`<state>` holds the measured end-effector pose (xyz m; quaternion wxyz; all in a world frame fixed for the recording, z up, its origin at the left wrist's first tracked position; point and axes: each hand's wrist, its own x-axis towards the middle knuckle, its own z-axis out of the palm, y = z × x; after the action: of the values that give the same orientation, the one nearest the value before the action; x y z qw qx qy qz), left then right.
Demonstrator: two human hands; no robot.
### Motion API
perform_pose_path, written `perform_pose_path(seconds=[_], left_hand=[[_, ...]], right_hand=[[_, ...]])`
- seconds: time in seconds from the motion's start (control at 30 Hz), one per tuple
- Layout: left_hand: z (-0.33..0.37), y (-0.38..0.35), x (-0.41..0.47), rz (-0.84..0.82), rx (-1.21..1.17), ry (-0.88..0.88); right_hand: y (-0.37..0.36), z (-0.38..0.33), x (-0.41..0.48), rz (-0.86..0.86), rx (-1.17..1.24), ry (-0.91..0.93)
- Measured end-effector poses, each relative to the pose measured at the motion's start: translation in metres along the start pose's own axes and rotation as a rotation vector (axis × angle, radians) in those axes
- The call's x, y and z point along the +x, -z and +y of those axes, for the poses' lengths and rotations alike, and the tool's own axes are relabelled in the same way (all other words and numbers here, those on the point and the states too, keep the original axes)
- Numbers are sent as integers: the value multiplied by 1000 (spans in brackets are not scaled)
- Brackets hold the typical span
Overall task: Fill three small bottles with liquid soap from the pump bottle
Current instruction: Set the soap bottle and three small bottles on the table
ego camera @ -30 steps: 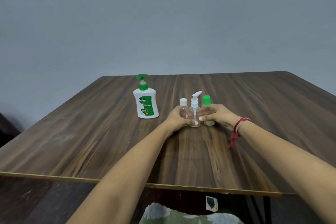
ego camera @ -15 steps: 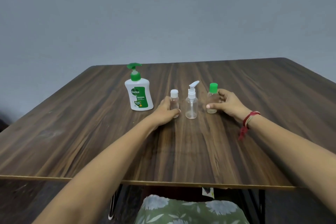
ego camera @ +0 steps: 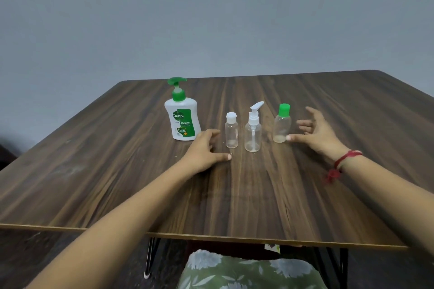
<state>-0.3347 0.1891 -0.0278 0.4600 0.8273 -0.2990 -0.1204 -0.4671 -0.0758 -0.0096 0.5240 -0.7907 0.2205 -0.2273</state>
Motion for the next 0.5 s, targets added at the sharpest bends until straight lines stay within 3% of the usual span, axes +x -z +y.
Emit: perform_pose_path(seconds=[0.13, 0.2, 0.27, 0.37, 0.5], left_hand=[[9, 28, -55, 271, 17, -148], [11, 51, -63, 455, 15, -184], [7, 73, -51, 585, -24, -88], [-6, 89, -15, 550, -137, 121], [-22, 81, 12, 365, -411, 149]], right_hand=[[22, -19, -33, 312, 3, 198], [17, -36, -52, 219, 3, 301], [-2, -48, -62, 66, -58, 321], [-36, -48, -59, 9, -143, 263], [-58, -43, -49, 21, -288, 163]])
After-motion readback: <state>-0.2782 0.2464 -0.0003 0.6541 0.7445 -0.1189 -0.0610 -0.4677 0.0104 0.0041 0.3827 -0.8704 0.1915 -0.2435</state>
